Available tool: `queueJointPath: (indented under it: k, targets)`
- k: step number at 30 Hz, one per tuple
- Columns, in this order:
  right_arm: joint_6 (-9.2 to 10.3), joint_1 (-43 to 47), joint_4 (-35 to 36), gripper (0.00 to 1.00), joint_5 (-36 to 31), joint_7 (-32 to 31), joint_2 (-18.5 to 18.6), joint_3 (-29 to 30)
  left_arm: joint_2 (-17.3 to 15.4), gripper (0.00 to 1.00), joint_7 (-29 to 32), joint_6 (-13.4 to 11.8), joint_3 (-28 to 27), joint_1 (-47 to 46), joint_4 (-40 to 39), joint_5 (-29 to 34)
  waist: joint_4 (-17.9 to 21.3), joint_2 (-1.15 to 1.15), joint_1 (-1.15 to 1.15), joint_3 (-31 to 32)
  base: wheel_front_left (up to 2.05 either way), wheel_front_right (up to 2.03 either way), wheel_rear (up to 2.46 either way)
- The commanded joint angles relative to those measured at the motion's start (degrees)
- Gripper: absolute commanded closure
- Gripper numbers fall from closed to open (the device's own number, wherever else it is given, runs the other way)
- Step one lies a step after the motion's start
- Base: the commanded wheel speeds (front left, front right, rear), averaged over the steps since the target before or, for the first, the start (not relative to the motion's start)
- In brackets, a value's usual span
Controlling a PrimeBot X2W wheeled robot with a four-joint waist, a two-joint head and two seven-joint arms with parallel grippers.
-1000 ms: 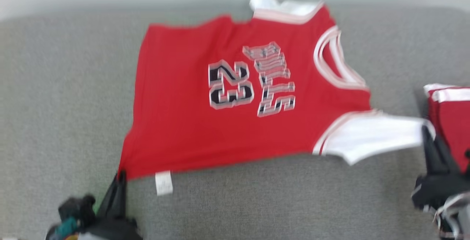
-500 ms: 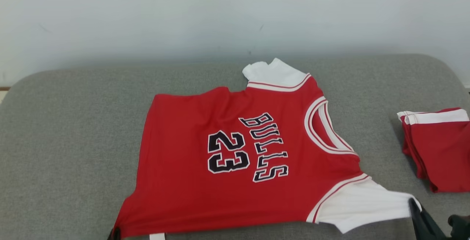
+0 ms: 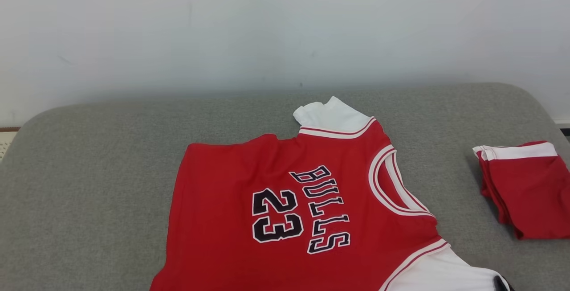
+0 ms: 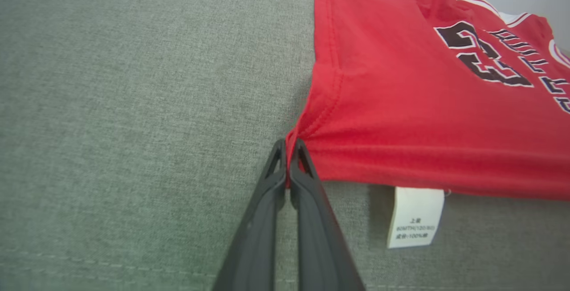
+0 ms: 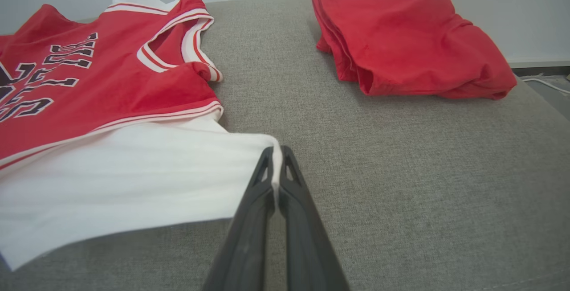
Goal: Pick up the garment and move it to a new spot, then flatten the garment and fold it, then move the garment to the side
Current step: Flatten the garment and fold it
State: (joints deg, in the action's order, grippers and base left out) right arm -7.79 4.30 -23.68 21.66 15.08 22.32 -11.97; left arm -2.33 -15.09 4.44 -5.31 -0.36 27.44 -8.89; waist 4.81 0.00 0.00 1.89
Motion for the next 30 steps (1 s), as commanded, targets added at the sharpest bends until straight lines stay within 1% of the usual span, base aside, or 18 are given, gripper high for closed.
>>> queueJointPath:
  k: [1,9,14,20,30]
  targets:
    - [0.57,0.75,0.28,1.00,-0.46,0.06,0.57,1.22,-1.07,1.00,-0.07,-0.57,-0.30,1.10,0.01,-0.55,-0.48,0.00,0.00,0.14,0.00,0.00,0.00]
    - [0.49,-1.68,3.39,1.00,-1.41,0.06,-0.13,1.60,-0.91,1.00,-0.07,0.01,1.65,-1.21,-3.30,-1.06,-1.81,0.00,0.00,-0.78,0.00,0.00,0.00]
    - [0.39,-5.40,2.86,1.00,-2.79,0.05,-0.92,2.33,-0.86,1.00,-0.07,0.26,3.22,-3.71,-4.86,-1.57,-2.59,0.00,0.00,-2.12,0.00,0.00,0.00]
    - [0.37,-12.23,0.46,1.00,-4.69,0.04,-1.14,1.19,-0.80,1.00,-0.07,-0.44,4.96,-8.38,-4.22,-1.79,-3.41,0.00,0.00,-4.50,0.00,0.00,0.00]
    - [0.37,-23.16,-5.69,1.00,-5.84,0.05,-1.13,-1.49,-0.78,1.00,-0.07,-1.42,5.59,-16.37,-1.41,-0.55,-4.24,0.00,0.00,-9.41,0.00,0.00,0.00]
